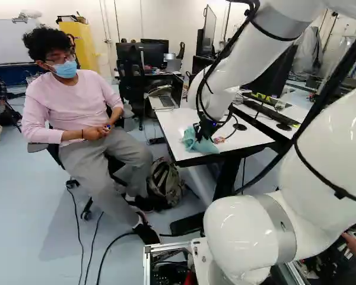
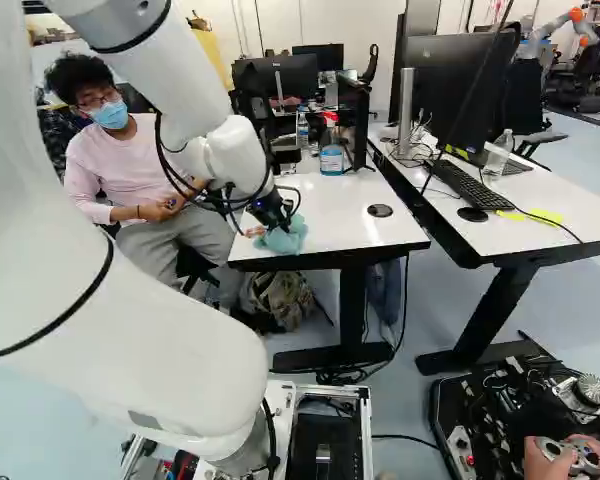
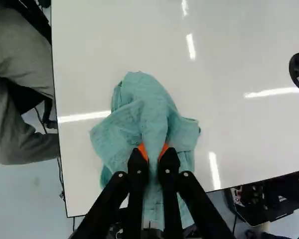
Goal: Clean the table with the green towel
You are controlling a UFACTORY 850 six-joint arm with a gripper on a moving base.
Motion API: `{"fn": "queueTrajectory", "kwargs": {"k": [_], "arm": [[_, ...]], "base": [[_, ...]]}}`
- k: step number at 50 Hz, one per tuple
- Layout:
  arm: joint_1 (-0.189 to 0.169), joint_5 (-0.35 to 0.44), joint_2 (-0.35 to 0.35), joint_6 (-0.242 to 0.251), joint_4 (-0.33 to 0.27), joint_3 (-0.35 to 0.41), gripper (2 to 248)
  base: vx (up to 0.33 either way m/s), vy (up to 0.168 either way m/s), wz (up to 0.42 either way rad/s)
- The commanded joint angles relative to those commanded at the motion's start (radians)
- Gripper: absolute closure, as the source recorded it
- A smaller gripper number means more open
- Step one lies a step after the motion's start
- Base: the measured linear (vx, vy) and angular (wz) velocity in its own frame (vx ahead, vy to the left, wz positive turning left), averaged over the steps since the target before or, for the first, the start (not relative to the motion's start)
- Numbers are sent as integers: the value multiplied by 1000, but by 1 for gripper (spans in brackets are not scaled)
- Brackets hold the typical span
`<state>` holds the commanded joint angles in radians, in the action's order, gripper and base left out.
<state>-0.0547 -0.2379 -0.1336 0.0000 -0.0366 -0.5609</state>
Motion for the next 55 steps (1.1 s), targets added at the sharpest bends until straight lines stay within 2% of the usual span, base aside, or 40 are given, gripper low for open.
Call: {"fn": "queueTrajectory", "kwargs": {"k": [11, 21, 36, 55], "arm": [[-35, 0, 49, 0, 0, -46, 211], [-28, 0, 95, 0, 0, -92, 211], [-27, -7, 48, 0, 0, -82, 211], [-17, -70, 18, 0, 0, -108, 211]], "base": [[0, 0, 0], [0, 0, 0], [1, -1, -5], [0, 0, 0]]}}
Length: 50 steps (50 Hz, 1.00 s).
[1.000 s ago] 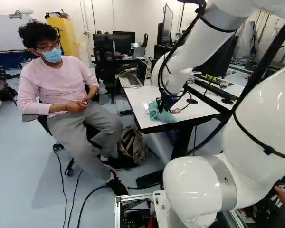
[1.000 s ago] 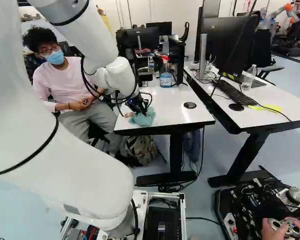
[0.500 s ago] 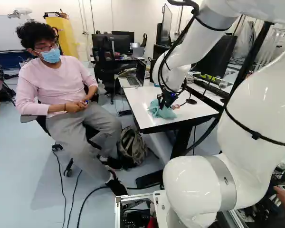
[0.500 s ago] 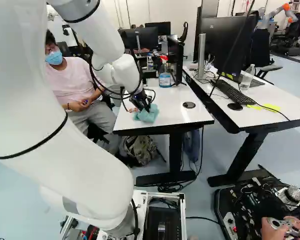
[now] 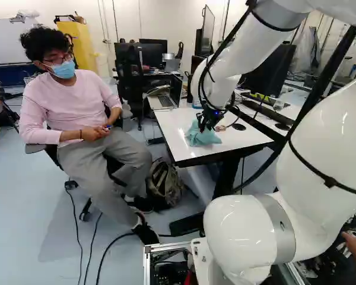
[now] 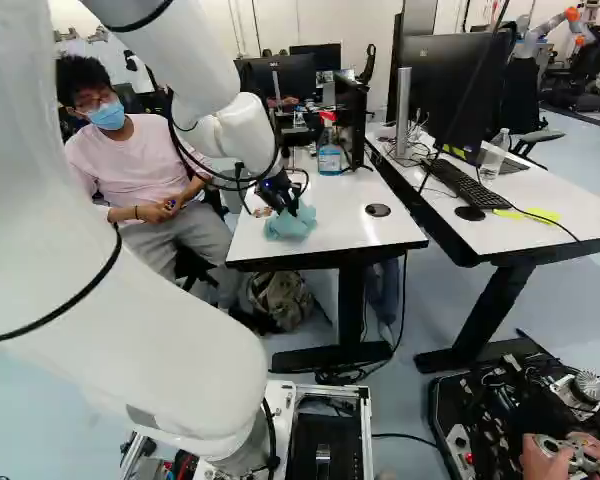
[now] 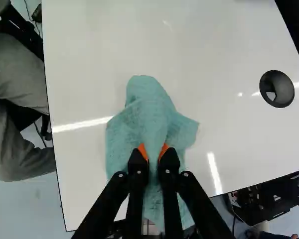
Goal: Clean the table with the green towel
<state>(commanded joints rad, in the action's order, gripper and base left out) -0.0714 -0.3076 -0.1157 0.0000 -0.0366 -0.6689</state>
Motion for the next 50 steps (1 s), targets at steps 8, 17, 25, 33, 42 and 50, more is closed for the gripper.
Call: {"fn": "queueTrajectory", "kwargs": {"k": [8, 17, 25, 33, 42, 50], "arm": [[6, -34, -19, 0, 0, -5, 211], [6, -77, -54, 0, 0, 0, 211], [6, -117, -75, 0, 0, -3, 211], [6, -147, -82, 0, 0, -20, 211], [1, -171, -71, 0, 0, -55, 211], [-1, -198, -52, 0, 0, -95, 211]], "base": [[0, 0, 0], [0, 0, 0], [0, 0, 0], [0, 0, 0], [0, 0, 0], [0, 0, 0]]}}
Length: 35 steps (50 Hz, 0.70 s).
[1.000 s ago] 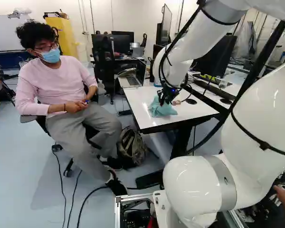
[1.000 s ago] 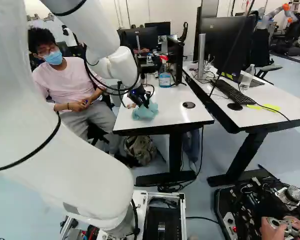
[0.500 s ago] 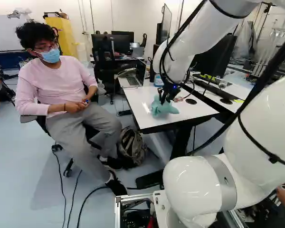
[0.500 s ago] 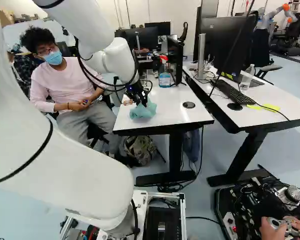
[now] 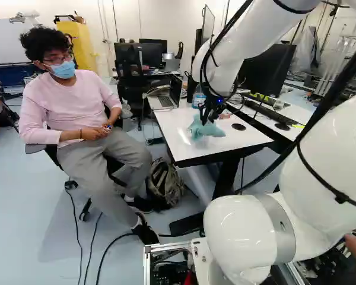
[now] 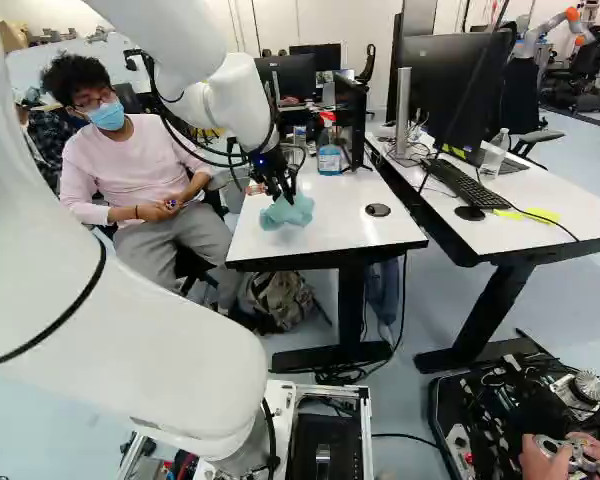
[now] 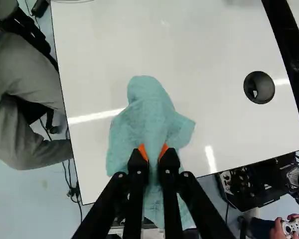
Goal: Clean the table with the green towel
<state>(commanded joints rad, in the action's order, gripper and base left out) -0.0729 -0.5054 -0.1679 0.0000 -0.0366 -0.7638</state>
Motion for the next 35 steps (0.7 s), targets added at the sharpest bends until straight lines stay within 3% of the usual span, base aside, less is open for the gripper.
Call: {"fn": "queueTrajectory", "kwargs": {"k": [35], "arm": [[17, -236, 72, 0, -3, -168, 211]], "base": [[0, 0, 0]]}}
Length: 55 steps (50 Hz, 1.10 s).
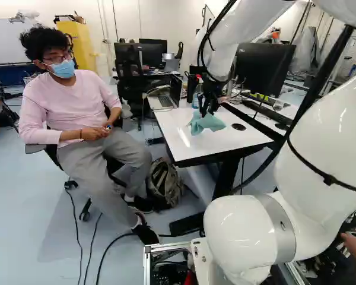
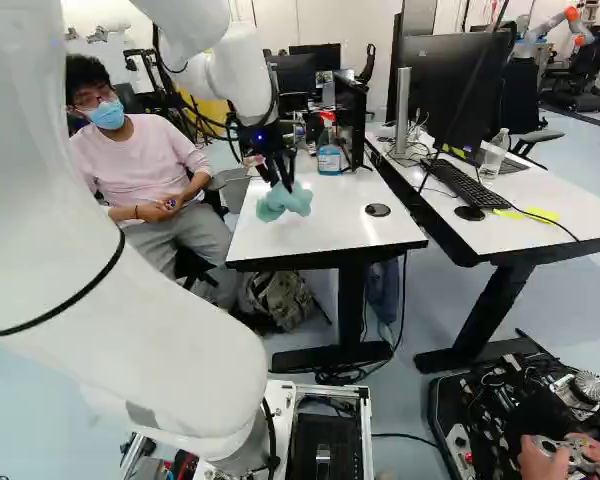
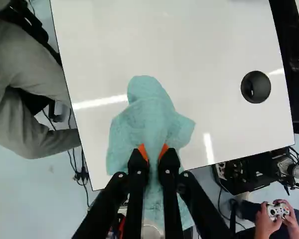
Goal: Clean the table with the green towel
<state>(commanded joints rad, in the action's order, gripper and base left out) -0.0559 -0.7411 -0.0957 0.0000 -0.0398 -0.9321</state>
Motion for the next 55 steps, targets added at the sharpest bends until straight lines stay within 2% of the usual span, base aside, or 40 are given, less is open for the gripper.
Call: {"fn": "queueTrajectory", "kwargs": {"k": [20, 31, 40, 55], "arm": [[47, -136, -22, 0, -3, -41, 211], [49, -201, -37, 0, -3, -46, 211], [49, -228, -37, 0, -3, -46, 211], [49, -229, -37, 0, -3, -46, 211]], "base": [[0, 0, 0], [0, 0, 0], [0, 0, 0], [0, 0, 0]]}}
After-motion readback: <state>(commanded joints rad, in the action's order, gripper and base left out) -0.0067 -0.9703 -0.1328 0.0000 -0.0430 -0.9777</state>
